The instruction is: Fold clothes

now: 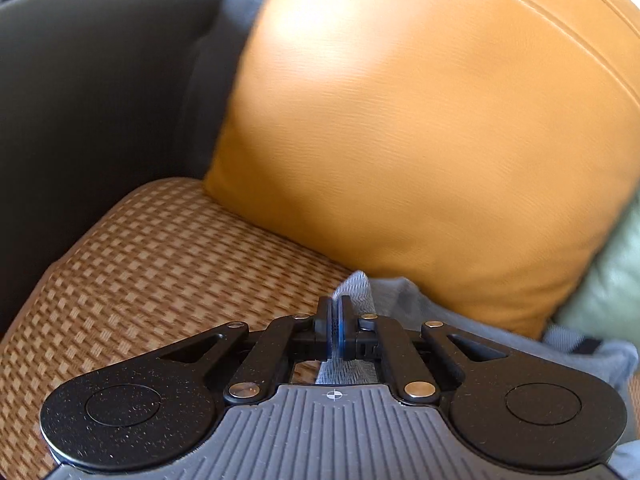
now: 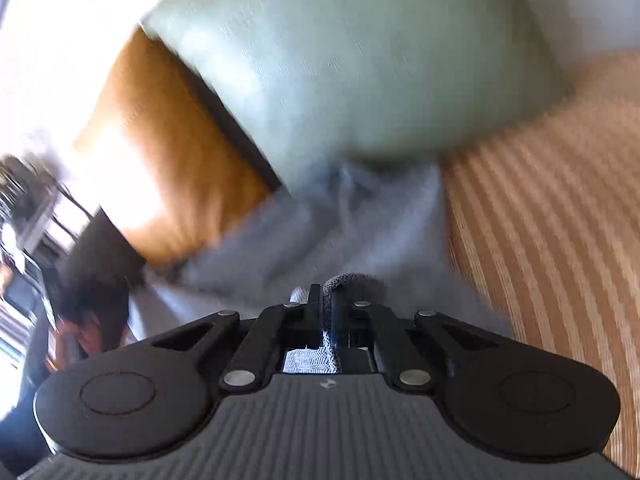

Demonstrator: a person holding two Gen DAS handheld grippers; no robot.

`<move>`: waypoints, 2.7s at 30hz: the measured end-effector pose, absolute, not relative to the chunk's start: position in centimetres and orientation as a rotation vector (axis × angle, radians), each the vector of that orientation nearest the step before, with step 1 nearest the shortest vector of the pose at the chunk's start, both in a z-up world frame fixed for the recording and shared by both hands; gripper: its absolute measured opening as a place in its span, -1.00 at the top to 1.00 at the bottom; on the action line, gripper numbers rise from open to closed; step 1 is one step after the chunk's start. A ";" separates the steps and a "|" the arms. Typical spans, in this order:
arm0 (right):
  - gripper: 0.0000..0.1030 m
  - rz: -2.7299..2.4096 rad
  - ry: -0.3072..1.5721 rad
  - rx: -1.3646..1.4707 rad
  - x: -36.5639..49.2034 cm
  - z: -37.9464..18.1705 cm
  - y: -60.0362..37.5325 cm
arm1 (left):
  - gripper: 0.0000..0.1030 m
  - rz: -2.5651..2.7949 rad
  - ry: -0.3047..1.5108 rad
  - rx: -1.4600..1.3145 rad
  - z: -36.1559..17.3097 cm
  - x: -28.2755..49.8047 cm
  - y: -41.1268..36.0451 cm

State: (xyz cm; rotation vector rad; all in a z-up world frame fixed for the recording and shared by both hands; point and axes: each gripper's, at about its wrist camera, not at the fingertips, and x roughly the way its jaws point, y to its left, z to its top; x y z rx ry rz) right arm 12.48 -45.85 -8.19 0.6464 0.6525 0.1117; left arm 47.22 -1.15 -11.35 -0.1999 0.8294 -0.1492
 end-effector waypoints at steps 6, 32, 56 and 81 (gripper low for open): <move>0.92 -0.006 0.669 0.598 16.0 -10.7 -47.1 | 1.00 -0.054 0.841 -0.244 -13.6 48.6 0.2; 0.51 0.146 0.824 0.106 8.9 -11.3 -38.7 | 1.00 -0.445 0.876 0.351 -14.7 36.0 0.2; 0.05 0.150 0.732 -0.052 2.6 -8.7 -37.9 | 0.05 -0.405 0.859 0.178 -12.7 34.1 4.8; -0.19 -0.103 0.757 0.352 25.0 -16.1 -47.0 | -0.30 -0.321 0.887 -0.106 -17.2 49.3 -2.9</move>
